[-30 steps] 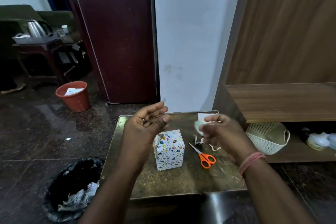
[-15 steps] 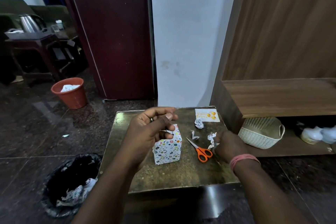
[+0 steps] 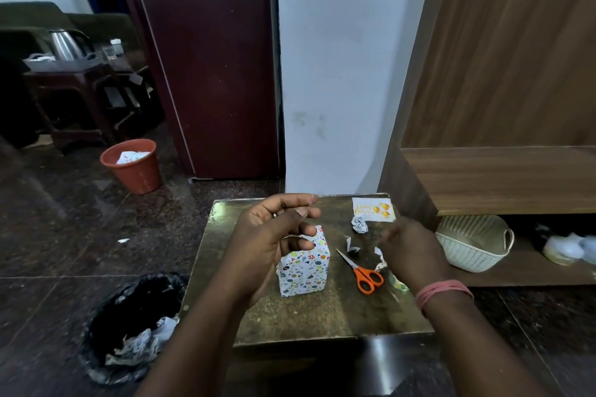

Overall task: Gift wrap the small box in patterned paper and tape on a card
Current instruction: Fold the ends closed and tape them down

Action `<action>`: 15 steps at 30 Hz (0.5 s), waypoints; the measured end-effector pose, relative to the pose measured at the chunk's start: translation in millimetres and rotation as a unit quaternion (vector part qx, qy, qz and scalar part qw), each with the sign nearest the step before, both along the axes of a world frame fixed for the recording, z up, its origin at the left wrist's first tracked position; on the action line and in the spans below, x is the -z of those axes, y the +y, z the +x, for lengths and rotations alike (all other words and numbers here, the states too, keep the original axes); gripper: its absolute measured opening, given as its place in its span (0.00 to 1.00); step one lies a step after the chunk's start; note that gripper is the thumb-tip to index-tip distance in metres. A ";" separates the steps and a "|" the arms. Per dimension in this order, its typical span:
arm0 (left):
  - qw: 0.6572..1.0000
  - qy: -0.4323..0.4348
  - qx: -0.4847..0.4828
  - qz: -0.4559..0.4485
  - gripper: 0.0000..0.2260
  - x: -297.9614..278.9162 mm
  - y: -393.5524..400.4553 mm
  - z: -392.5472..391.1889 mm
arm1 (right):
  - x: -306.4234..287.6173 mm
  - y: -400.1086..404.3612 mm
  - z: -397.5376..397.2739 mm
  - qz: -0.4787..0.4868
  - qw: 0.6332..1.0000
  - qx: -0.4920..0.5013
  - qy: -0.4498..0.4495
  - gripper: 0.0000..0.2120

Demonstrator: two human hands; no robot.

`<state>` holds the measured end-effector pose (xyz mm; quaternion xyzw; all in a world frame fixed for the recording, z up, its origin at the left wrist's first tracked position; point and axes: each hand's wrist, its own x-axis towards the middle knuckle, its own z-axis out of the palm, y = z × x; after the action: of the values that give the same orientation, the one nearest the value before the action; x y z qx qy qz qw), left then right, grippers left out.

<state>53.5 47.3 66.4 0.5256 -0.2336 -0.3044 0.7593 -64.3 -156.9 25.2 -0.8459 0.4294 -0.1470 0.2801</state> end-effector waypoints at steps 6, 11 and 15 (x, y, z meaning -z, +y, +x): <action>1.000 -0.022 0.002 0.021 0.10 -0.5 0.6 1.4 | -26.1 41.6 25.0 0.221 0.884 -0.192 -0.365 0.08; 0.999 -0.023 -0.007 0.025 0.08 0.3 0.9 1.7 | -31.0 53.9 28.9 0.370 0.796 -0.251 -0.408 0.11; 0.998 -0.049 -0.006 0.047 0.09 0.7 0.5 3.6 | -29.5 55.0 30.4 0.378 0.798 -0.215 -0.418 0.04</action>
<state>57.1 47.7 65.7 0.5763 -0.2525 -0.2846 0.7232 -34.0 -102.0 54.7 -0.5995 0.0992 -0.2483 0.7544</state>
